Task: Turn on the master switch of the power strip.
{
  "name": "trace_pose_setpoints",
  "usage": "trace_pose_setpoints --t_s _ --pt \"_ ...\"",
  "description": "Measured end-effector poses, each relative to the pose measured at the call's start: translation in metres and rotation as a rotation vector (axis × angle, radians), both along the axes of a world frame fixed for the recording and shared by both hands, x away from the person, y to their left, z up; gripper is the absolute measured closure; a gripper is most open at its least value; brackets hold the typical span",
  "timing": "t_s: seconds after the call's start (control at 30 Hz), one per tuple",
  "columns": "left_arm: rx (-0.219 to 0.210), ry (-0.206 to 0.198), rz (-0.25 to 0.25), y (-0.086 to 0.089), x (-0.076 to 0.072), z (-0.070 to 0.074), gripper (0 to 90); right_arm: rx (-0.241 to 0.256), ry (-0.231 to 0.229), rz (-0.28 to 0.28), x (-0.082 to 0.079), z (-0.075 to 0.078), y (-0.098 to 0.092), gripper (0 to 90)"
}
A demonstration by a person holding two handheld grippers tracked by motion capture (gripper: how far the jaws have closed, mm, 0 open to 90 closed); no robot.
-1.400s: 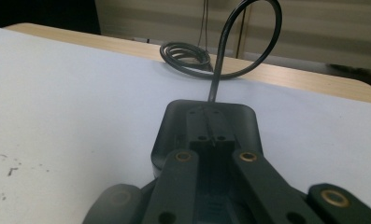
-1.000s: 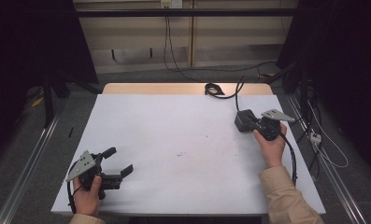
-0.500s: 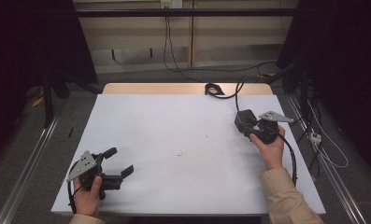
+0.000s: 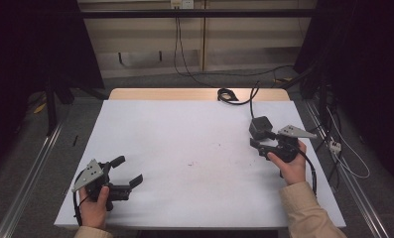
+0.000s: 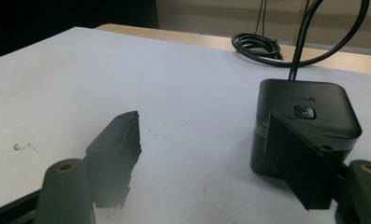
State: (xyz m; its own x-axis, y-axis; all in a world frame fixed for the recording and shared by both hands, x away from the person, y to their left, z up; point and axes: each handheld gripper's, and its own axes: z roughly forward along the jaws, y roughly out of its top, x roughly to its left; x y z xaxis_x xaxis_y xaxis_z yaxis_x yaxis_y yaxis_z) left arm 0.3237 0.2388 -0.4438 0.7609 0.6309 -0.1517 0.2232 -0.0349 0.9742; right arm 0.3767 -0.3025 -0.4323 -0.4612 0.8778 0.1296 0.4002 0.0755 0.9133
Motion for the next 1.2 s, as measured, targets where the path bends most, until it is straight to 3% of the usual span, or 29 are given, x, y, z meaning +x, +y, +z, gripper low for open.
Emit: trace_pose_setpoints --t_s 0.53,0.93,1.2 --pt "0.003 0.001 -0.003 0.000 0.001 0.000 2.1 0.011 0.006 0.060 -0.029 -0.001 0.006 18.0" --pt "0.007 -0.001 -0.003 0.000 0.000 0.000 2.1 -0.008 0.013 0.142 -0.050 -0.004 0.018 17.0" --pt "0.007 0.000 -0.002 0.000 0.000 0.000 2.1 -0.013 0.022 0.165 -0.058 -0.007 0.019 17.0"
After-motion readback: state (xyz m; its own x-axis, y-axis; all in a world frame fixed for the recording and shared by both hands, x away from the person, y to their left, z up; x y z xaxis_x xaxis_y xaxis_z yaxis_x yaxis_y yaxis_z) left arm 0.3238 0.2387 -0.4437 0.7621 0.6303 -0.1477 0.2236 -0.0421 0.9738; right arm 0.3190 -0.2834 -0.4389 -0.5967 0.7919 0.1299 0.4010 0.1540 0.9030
